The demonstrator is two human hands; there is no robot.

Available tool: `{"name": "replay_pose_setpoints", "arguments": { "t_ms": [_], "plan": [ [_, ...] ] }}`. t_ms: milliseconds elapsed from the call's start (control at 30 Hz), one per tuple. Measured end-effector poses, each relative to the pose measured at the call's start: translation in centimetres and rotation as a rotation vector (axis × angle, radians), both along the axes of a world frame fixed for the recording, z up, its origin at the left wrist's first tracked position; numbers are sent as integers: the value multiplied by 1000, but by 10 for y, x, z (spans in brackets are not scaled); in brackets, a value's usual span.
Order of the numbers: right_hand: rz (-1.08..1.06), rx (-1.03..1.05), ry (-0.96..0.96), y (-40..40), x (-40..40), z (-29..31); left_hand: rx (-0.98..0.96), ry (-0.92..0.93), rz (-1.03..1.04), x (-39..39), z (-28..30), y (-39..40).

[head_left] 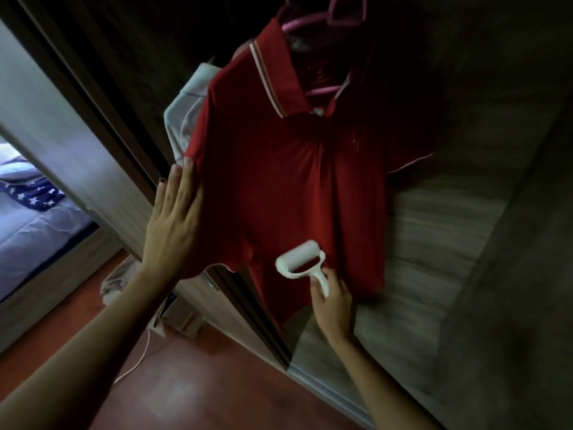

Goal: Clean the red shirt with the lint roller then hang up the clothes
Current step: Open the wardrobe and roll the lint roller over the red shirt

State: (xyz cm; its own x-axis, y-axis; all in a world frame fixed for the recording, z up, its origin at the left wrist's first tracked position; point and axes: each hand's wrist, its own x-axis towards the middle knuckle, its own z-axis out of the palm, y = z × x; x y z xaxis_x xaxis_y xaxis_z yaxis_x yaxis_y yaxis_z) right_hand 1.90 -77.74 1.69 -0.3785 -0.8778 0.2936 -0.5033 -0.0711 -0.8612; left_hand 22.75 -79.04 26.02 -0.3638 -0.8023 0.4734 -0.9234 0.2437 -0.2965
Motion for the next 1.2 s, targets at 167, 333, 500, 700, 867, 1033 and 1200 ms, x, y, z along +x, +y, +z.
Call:
{"name": "replay_pose_setpoints", "arguments": {
  "t_ms": [167,333,500,700,867,1033,1200],
  "plan": [
    [-196,-491,-200,-36,-33,101,45,11,14,-4,1,1],
    [-277,-434,-397,-88,-61,144,83,23,14,-5,1,3],
    [-193,-177,-267,-86,-63,67,87,37,5,-3,0,2],
    [-225,103,-204,-57,-68,-5,73,61,-38,-5,-2,2],
    [-336,-91,-300,-77,-75,27,85,52,-48,-7,-6,3],
    [-226,-64,-237,-104,-80,24,108,52,-37,-7,-7,0],
    [-67,357,-129,-81,-74,-56,87,18,-49,-4,-10,-7]
  ]
}}
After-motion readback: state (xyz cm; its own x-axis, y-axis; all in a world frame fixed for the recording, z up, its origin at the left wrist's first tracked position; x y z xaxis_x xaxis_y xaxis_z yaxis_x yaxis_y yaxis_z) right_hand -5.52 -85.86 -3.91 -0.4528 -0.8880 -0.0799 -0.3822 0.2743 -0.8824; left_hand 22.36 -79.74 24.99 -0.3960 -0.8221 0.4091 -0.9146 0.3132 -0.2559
